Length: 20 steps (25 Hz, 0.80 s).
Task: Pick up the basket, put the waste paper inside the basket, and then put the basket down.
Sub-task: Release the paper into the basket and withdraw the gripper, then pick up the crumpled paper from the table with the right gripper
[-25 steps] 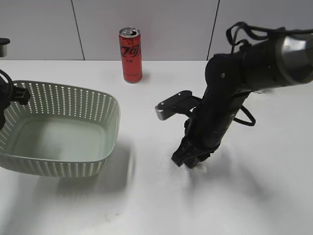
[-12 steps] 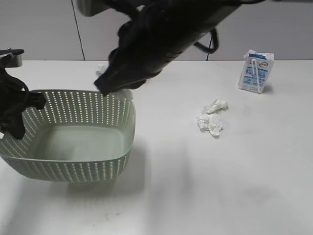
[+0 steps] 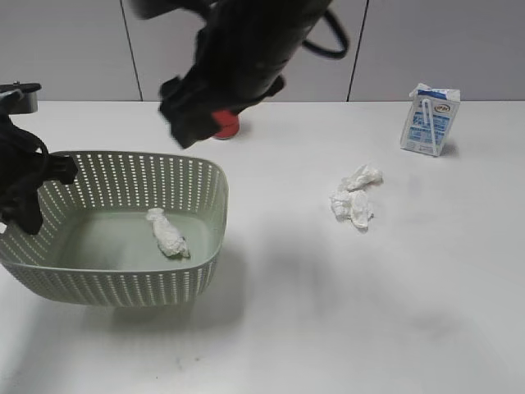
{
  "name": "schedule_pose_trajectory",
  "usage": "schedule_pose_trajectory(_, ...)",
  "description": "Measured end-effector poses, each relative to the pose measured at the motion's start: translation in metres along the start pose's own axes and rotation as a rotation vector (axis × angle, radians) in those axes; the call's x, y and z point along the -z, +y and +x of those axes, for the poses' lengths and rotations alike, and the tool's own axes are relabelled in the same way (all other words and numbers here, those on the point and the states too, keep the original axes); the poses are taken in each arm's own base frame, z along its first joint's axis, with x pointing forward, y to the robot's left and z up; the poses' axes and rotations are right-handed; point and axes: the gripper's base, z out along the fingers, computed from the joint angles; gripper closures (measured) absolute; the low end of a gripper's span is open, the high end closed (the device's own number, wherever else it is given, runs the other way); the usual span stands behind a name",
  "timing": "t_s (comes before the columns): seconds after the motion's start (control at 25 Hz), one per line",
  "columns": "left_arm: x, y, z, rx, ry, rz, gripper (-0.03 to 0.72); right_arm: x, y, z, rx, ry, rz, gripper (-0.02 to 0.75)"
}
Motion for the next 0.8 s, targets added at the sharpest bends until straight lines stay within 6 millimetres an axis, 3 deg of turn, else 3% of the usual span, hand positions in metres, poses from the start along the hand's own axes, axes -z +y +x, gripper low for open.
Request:
schedule_pose_trajectory(0.16,-0.001,0.0,0.0,-0.001,0.003,-0.002,0.688,0.022,-0.066,0.012,-0.176,0.045,0.138,0.177)
schedule_pose_trajectory(0.24,-0.001,0.0,0.0,-0.001,0.003,-0.002,0.688,0.016,-0.098,0.033,-0.247,0.103,0.189,0.2)
schedule_pose_trajectory(0.36,-0.001,0.0,0.0,-0.003,0.003,-0.003,0.688,-0.01,-0.128,0.073,-0.337,0.208,0.218,0.211)
schedule_pose_trajectory(0.48,-0.001,0.0,0.0,-0.003,0.002,-0.004,0.688,-0.04,-0.151,0.11,-0.505,0.271,0.249,0.213)
schedule_pose_trajectory(0.56,-0.001,0.0,0.0,-0.003,0.002,-0.004,0.688,-0.054,-0.161,0.123,-0.601,0.284,0.265,0.214)
schedule_pose_trajectory(0.8,-0.001,0.0,0.0,-0.004,0.002,-0.004,0.688,-0.083,-0.172,0.13,-0.665,0.216,0.28,0.217)
